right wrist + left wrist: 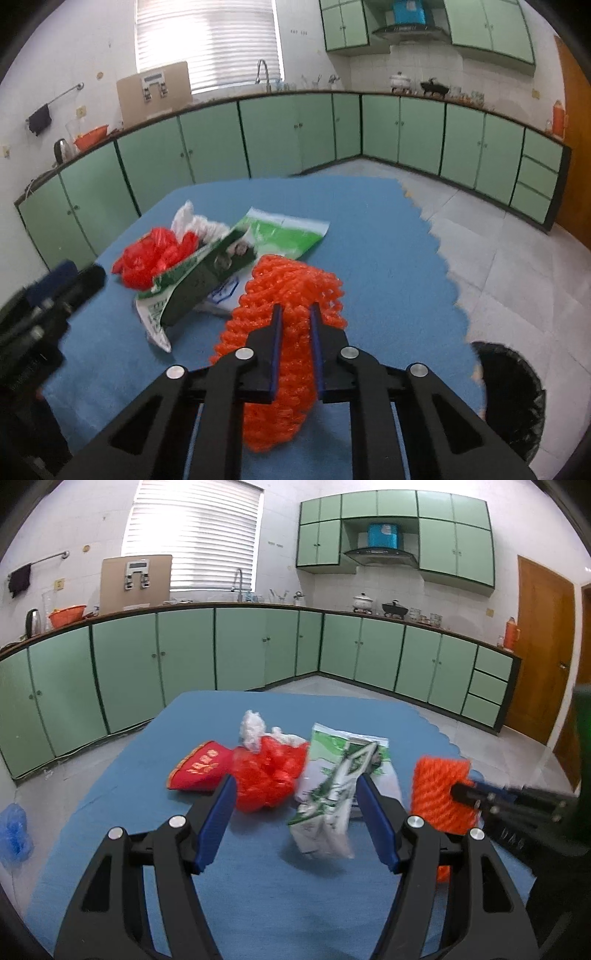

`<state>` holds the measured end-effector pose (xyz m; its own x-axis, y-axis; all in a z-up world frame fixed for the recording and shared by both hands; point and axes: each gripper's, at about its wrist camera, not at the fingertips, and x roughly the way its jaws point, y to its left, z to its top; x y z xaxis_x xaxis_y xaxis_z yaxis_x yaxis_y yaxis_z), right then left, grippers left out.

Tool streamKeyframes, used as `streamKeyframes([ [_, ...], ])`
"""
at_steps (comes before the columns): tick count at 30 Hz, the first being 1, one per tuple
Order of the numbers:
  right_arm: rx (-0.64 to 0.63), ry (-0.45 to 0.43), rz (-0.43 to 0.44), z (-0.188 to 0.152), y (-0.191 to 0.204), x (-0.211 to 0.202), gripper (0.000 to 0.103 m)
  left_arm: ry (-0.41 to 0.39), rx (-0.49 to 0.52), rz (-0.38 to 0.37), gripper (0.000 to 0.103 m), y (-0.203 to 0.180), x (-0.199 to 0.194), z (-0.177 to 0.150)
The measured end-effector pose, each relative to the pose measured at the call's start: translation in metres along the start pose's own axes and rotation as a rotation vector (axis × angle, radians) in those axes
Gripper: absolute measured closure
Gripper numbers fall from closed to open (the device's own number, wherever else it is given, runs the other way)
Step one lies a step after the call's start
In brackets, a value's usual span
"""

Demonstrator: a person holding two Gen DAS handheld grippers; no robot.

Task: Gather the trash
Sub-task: 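Grasp the orange foam net with the right gripper while the left gripper grasps the green milk carton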

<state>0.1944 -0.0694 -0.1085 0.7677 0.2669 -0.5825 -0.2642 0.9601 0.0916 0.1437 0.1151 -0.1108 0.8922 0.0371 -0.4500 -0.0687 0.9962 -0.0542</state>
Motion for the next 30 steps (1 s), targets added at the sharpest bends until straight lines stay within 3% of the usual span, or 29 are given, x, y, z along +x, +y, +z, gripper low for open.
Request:
streamKeyframes([
  [8,0.018,-0.048,-0.037,0.016,-0.018,-0.012,0.089,0.034,0.052,-0.023,0.039,-0.026,0.029,-0.001],
  [14,0.019,-0.051,-0.037,0.018,-0.022,-0.01,0.089,0.123,0.065,-0.017,0.057,-0.03,0.06,-0.005],
  [16,0.019,-0.051,-0.035,0.019,-0.022,-0.009,0.089,0.142,0.066,-0.005,0.058,-0.03,0.065,-0.005],
  [17,0.019,-0.05,-0.035,0.019,-0.022,-0.009,0.089,0.145,0.068,-0.003,0.063,-0.031,0.067,-0.004],
  [20,0.022,-0.048,-0.028,0.019,-0.021,-0.008,0.089,0.169,0.08,-0.01,0.094,-0.034,0.073,-0.004],
  [24,0.018,-0.056,-0.026,0.019,-0.023,-0.012,0.089,0.152,0.069,-0.017,0.101,-0.034,0.071,-0.002],
  [30,0.009,-0.089,-0.027,0.025,-0.024,-0.023,0.089,0.101,0.046,-0.038,0.101,-0.032,0.054,0.009],
])
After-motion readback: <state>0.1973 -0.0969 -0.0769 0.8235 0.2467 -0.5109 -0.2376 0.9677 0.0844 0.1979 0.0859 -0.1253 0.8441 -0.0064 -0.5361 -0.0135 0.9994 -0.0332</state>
